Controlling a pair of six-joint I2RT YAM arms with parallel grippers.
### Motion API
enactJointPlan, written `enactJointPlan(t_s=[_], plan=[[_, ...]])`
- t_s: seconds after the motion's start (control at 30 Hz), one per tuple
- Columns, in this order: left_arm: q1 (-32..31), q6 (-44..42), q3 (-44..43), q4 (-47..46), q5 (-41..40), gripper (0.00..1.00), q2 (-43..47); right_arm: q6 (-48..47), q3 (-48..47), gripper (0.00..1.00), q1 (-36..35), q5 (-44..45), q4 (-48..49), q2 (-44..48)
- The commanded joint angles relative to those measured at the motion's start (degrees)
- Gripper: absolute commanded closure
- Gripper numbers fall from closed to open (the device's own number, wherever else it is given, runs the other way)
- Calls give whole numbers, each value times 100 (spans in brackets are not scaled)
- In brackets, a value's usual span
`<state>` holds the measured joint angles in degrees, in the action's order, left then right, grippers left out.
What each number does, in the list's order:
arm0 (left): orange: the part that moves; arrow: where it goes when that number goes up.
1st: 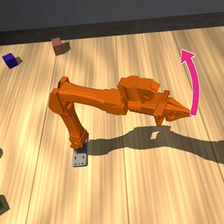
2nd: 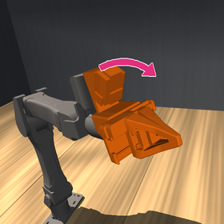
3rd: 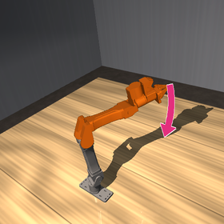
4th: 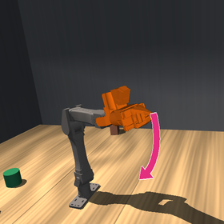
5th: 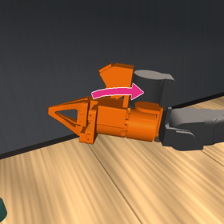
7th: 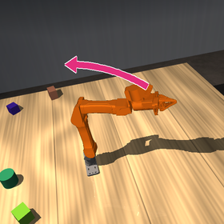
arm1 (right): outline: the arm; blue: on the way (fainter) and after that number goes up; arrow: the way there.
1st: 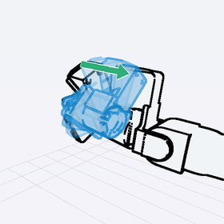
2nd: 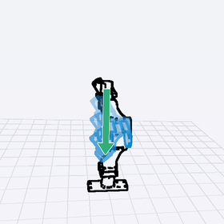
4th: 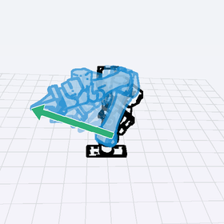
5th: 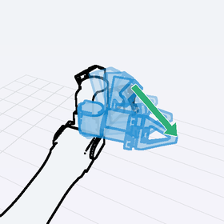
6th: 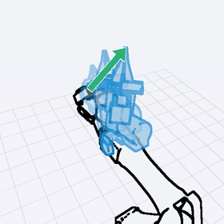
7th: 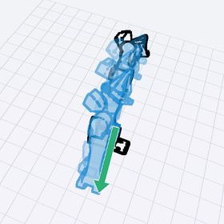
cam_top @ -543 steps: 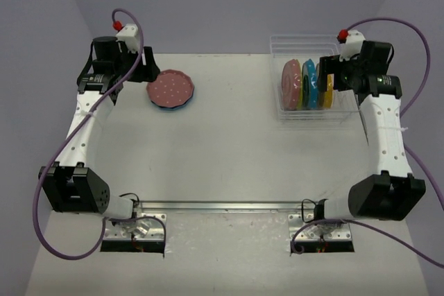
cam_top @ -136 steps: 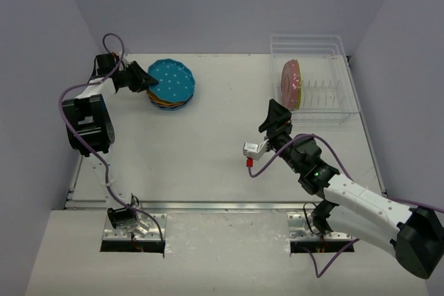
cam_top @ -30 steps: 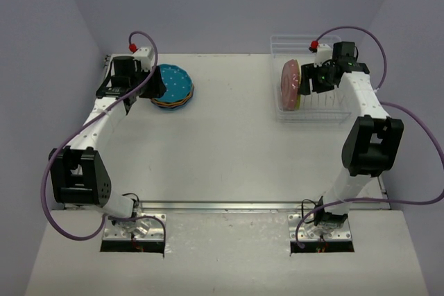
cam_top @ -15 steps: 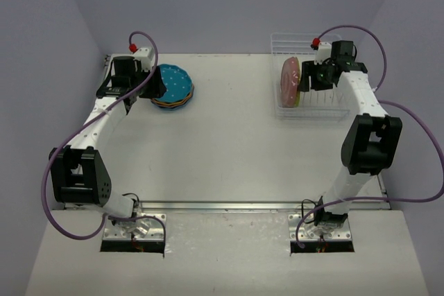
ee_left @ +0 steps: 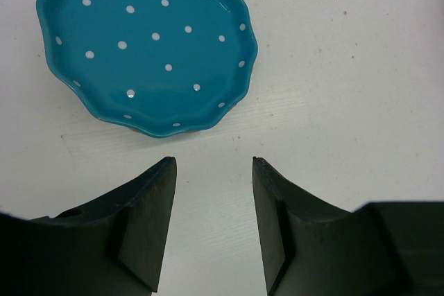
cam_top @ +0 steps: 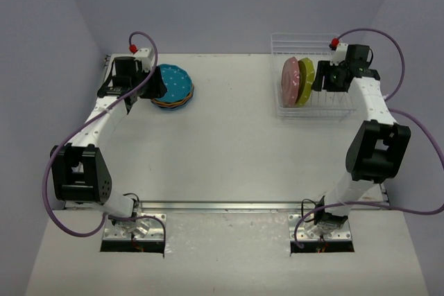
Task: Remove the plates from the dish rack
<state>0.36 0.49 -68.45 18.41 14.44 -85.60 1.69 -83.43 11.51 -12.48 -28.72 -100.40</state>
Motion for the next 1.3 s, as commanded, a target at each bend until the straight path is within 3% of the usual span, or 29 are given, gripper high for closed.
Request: enactJointPlan(t_s=[0.0,0.33,0.8,1.27], plan=[[25,57,-116,-215,15,54,-17,135,22,40,132,-153,438,249],[25,6,-125,-163,22,53,33,629,-494,39,141,-1357,188,381],[25,30,-179,-145,50,52,-21,926,-1257,39,103,-1701,-80,-192],[25,31,-187,-138,24,52,-71,499,-1330,45,-166,-1445,-292,-594]])
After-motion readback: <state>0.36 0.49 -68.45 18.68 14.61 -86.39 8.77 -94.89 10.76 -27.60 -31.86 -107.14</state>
